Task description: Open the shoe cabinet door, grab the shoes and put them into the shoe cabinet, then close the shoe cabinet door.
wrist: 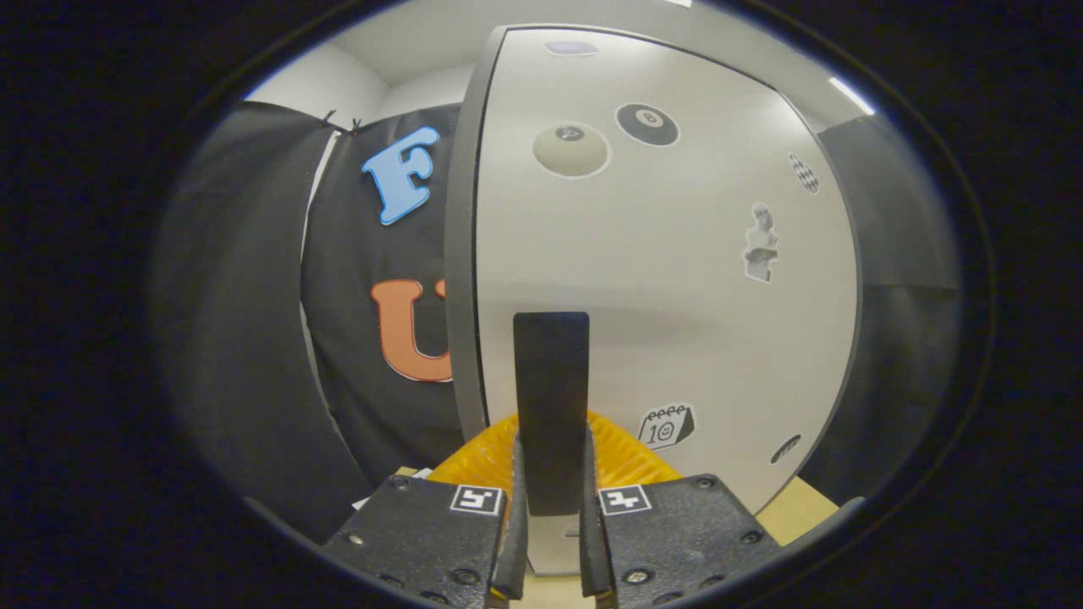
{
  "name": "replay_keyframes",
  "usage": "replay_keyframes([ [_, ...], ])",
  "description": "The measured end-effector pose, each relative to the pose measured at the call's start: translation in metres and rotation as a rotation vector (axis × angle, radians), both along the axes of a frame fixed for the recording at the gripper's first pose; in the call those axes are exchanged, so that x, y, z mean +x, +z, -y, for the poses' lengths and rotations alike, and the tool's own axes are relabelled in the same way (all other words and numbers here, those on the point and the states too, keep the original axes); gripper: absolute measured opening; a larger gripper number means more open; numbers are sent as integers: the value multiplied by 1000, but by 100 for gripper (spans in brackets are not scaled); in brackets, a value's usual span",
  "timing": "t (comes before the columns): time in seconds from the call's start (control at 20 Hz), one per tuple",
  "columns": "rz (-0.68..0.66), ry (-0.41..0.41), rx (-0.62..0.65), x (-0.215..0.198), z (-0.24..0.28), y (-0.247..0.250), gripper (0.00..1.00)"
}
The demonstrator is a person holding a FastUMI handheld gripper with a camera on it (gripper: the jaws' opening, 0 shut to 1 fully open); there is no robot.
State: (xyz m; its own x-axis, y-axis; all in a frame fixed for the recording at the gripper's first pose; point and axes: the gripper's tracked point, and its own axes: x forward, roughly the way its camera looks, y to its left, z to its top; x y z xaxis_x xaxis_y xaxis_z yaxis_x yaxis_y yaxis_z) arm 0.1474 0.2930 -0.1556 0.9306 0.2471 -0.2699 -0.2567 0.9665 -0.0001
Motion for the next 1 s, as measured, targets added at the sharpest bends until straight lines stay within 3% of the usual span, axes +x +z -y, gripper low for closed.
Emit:
replay_keyframes([
  [0.4,24,80,6,-13,5,3,27],
  [1.0,24,298,60,-70,31,20,24],
])
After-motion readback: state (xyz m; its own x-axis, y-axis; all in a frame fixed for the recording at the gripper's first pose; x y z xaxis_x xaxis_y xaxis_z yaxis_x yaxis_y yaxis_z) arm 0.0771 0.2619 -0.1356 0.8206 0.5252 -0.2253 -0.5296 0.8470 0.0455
